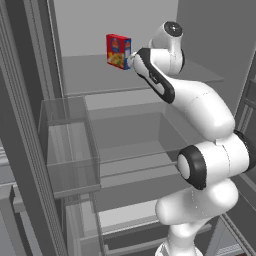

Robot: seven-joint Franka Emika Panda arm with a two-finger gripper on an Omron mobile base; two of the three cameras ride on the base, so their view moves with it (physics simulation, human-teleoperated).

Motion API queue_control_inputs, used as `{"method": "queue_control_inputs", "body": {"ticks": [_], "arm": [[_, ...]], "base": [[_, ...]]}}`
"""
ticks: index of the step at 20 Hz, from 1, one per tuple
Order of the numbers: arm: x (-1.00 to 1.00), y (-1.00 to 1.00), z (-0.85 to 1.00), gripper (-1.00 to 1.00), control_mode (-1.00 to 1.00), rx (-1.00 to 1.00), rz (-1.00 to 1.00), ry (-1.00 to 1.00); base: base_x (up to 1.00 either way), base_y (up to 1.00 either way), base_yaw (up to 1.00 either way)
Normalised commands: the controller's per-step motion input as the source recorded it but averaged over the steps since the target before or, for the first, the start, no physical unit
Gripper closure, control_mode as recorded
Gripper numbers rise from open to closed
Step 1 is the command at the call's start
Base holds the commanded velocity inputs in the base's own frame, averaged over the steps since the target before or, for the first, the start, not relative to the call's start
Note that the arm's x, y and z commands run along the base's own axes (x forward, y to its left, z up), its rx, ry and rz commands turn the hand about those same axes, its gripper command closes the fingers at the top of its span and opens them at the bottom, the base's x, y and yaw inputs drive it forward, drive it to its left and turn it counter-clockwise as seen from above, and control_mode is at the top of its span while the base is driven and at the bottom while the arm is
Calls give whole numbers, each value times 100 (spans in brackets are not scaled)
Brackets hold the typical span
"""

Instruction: Grab a lemon wedge from the fridge and one ice cube from the ice bowl, and put them in the glass of lemonade.

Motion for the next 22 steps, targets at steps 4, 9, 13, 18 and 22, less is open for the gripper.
{"method": "queue_control_inputs", "body": {"ticks": [4, 9, 13, 18, 22], "arm": [[25, 0, -13, -100, -100, 0, 0, 0], [31, 0, -11, -100, -100, 0, 0, 0], [10, 0, -14, -100, -100, 0, 0, 0], [0, 0, 0, -100, -100, 0, 0, 0], [0, 0, 0, -100, -100, 0, 0, 0]], "base": [[0, 0, 0], [0, 0, 0], [0, 0, 0], [0, 0, 0], [0, 0, 0]]}}
